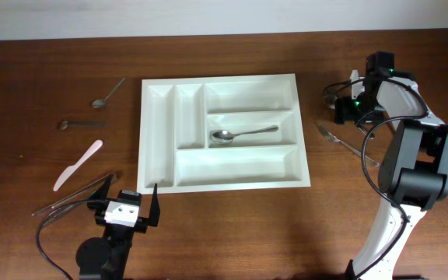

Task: Pack container
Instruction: 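Raise the right gripper and move it to the spoon right of the tray, then lower the right gripper and close it on the second metal spoon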

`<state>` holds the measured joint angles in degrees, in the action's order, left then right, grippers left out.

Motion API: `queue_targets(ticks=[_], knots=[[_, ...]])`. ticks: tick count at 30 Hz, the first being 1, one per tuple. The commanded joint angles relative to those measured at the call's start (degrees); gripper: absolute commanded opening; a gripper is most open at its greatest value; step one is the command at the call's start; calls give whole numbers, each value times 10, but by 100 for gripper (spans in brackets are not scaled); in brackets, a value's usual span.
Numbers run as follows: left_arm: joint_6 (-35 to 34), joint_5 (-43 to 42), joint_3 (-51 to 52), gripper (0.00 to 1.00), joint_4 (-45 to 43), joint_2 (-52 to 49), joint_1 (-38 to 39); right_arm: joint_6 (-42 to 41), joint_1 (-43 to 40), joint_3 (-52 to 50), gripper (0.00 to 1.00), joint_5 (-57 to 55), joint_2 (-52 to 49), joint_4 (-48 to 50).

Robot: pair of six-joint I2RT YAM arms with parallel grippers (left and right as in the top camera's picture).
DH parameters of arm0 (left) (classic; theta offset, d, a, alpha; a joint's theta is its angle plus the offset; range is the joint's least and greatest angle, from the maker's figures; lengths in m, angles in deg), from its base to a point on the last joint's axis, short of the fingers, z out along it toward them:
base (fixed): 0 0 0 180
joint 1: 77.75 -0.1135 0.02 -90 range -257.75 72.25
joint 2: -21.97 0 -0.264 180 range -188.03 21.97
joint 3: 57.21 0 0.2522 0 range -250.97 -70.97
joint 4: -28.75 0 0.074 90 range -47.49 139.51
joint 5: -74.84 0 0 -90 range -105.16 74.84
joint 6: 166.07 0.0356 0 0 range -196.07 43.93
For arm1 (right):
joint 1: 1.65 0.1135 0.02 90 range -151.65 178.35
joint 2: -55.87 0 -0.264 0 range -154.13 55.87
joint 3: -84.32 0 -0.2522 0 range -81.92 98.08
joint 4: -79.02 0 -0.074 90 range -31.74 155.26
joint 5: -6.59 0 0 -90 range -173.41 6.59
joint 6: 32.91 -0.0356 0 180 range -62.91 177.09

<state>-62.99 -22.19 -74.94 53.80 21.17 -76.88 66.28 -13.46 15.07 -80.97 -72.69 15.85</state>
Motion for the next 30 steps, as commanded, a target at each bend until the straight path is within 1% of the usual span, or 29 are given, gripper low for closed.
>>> queue_targets(ticks=[1, 6, 9, 11, 19, 27, 29, 30], knots=[[1, -2, 5, 99, -2, 5, 0, -1, -2, 0, 70, 6, -24, -10], [1, -2, 5, 99, -2, 5, 0, -1, -2, 0, 55, 6, -24, -16], [1, -2, 5, 99, -2, 5, 0, 0, -2, 0, 49, 7, -24, -16], [1, -2, 5, 99, -2, 5, 0, 0, -2, 0, 48, 8, -24, -15], [1, -2, 5, 99, -2, 5, 0, 0, -1, 0, 49, 8, -24, 23], [1, -2, 5, 99, -2, 5, 1, 10, -1, 0, 49, 10, -29, 38], [1, -2, 5, 99, -2, 5, 0, 13, -1, 0, 48, 10, -36, 37], [1, -2, 5, 99, -2, 5, 0, 14, 0, 0, 45, 13, -40, 35]])
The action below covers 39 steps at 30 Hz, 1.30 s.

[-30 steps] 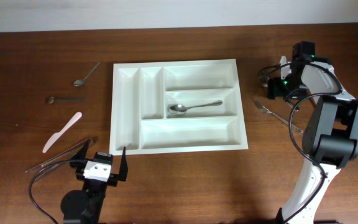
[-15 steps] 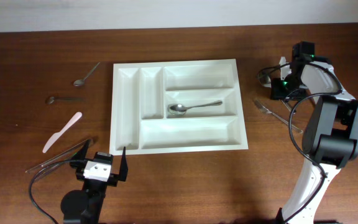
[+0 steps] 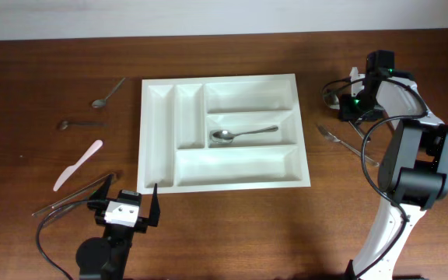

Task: Pack container
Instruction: 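Lower the right gripper and close it on the second metal spoon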

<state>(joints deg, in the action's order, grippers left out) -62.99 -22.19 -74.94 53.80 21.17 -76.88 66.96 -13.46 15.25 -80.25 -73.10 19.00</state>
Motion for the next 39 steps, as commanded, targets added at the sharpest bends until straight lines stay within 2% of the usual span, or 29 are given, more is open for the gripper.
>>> queue_targets(ticks=[1, 3, 6, 10, 15, 27, 39], knots=[[1, -2, 5, 99, -2, 5, 0, 12, 1, -2, 41, 12, -40, 1], [1, -2, 5, 99, -2, 5, 0, 12, 6, -2, 28, 14, -52, -6], [1, -2, 5, 99, -2, 5, 0, 12, 17, -2, 15, 14, -60, -9], [1, -2, 5, 99, -2, 5, 0, 12, 31, -2, 7, 13, -61, -7], [1, -2, 5, 99, -2, 5, 0, 12, 39, -2, 4, 13, -61, -5], [1, -2, 5, 99, -2, 5, 0, 12, 39, 14, 4, 11, -61, -16], [1, -2, 5, 99, -2, 5, 0, 19, 39, 150, 4, 12, -61, -103]])
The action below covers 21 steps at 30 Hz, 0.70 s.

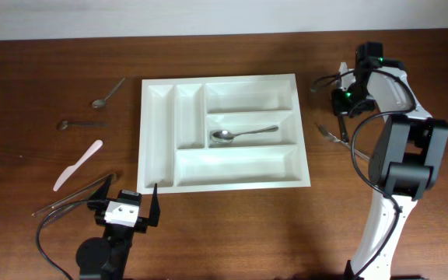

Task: Pack container
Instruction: 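Lower the right gripper and close it on the second metal spoon, then lift the spoon and carry it over the middle compartment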

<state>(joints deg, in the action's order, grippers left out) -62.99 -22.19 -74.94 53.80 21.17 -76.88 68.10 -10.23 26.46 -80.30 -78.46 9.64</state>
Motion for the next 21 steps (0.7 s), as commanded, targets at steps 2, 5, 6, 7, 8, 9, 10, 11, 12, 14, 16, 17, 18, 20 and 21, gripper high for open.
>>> queue_targets(ticks=[2, 5, 6, 7, 8, 9, 10, 11, 12, 14, 16, 17, 18, 20, 21], knots=[[1, -2, 5, 99, -2, 5, 0, 8, 7, 59, 4, 12, -7, -19], [1, -2, 5, 99, -2, 5, 0, 8, 7, 84, 4, 12, -7, -32], [1, -2, 5, 99, -2, 5, 0, 8, 7, 90, 4, 12, -7, -36], [1, -2, 5, 99, -2, 5, 0, 10, 7, 97, 4, 12, -7, -41], [1, -2, 5, 99, -2, 5, 0, 12, 7, 104, 4, 12, -7, -45], [1, -2, 5, 99, -2, 5, 0, 17, 7, 107, 4, 12, -7, -49], [1, -2, 5, 99, -2, 5, 0, 22, 8, 113, 4, 12, -7, -55], [1, -2, 5, 99, -2, 5, 0, 26, 9, 117, 4, 12, -7, -60], [1, -2, 5, 99, -2, 5, 0, 33, 10, 121, 4, 13, -7, -66], [1, -2, 5, 99, -2, 5, 0, 42, 15, 128, 4, 14, -6, -74], [1, -2, 5, 99, -2, 5, 0, 63, 23, 134, 4, 28, -2, -80], [1, -2, 5, 99, -2, 5, 0, 66, 28, 136, 4, 29, 1, -82], [1, -2, 5, 99, -2, 5, 0, 69, 33, 138, 4, 28, 3, -82], [1, -2, 5, 99, -2, 5, 0, 83, 46, 144, 4, 28, 12, -85], [1, -2, 5, 99, -2, 5, 0, 90, 53, 147, 4, 28, 16, -89]])
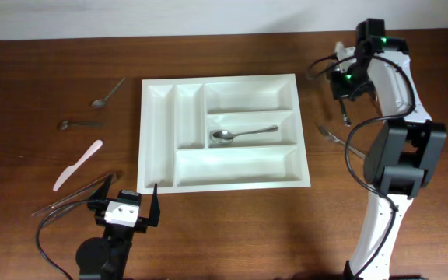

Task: Pack container
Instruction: 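Lift the spoon and carry it over the middle compartment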

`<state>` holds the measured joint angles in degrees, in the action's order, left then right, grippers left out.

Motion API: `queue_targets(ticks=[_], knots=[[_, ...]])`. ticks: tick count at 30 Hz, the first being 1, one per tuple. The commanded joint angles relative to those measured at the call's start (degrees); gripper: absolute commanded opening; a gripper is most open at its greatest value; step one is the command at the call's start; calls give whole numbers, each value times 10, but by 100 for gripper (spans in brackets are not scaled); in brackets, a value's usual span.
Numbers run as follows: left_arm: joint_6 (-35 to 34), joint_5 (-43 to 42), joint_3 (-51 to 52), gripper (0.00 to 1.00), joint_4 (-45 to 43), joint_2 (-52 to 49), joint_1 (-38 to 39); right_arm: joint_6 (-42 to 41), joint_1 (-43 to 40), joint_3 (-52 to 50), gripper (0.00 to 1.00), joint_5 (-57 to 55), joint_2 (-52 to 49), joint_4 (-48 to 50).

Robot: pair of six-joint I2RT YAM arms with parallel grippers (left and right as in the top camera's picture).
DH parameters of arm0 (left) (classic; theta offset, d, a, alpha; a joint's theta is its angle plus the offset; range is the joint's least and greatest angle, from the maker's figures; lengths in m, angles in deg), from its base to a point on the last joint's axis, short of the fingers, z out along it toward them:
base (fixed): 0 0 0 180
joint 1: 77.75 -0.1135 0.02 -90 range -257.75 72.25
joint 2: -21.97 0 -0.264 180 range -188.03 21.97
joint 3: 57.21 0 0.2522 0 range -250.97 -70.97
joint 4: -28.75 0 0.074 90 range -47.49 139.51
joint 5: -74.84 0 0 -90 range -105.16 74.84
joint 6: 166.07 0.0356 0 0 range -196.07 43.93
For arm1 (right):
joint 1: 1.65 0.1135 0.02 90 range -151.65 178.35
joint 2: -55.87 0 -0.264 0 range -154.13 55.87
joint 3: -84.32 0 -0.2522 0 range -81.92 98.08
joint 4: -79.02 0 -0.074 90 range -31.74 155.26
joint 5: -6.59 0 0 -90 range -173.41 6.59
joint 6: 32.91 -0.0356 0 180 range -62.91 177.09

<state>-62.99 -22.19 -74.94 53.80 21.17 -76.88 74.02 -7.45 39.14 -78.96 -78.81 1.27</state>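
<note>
A white cutlery tray (159, 132) lies mid-table with one metal spoon (242, 134) in its middle right compartment. My right gripper (341, 87) hovers off the tray's top right corner, shut on a thin metal utensil (344, 115) that hangs below it; it looks like a spoon, with its bowl hidden by the fingers. A fork (334, 137) rests on the wood just beneath. My left gripper (130, 204) is parked at the tray's near left corner, fingers spread and holding nothing.
Left of the tray lie two small spoons (107, 93) (82, 124), a pale plastic knife (77, 165) and a bundle of thin metal utensils (75, 196). The right arm's cables (362, 136) loop over the table's right side.
My right gripper has moved a little up the image, away from the fork. The thin utensil still dangles from it. The left arm and the tray's contents are unchanged.
A spoon lay on the wood right of the tray, with my right gripper beside it at first and then over it. Later that spoon was gone from the table and a thin utensil hung from the gripper. Now it is held farther from the fork.
</note>
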Motion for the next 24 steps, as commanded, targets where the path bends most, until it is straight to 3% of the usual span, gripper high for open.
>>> queue_targets(ticks=[1, 19, 24], knots=[[1, -2, 5, 99, -2, 5, 0, 42, 32, 24, 4, 16, 24, -10], [1, -2, 5, 99, -2, 5, 0, 191, 153, 130, 4, 29, 32, -140], [1, -2, 5, 99, -2, 5, 0, 311, 172, 129, 4, 110, 32, -205]])
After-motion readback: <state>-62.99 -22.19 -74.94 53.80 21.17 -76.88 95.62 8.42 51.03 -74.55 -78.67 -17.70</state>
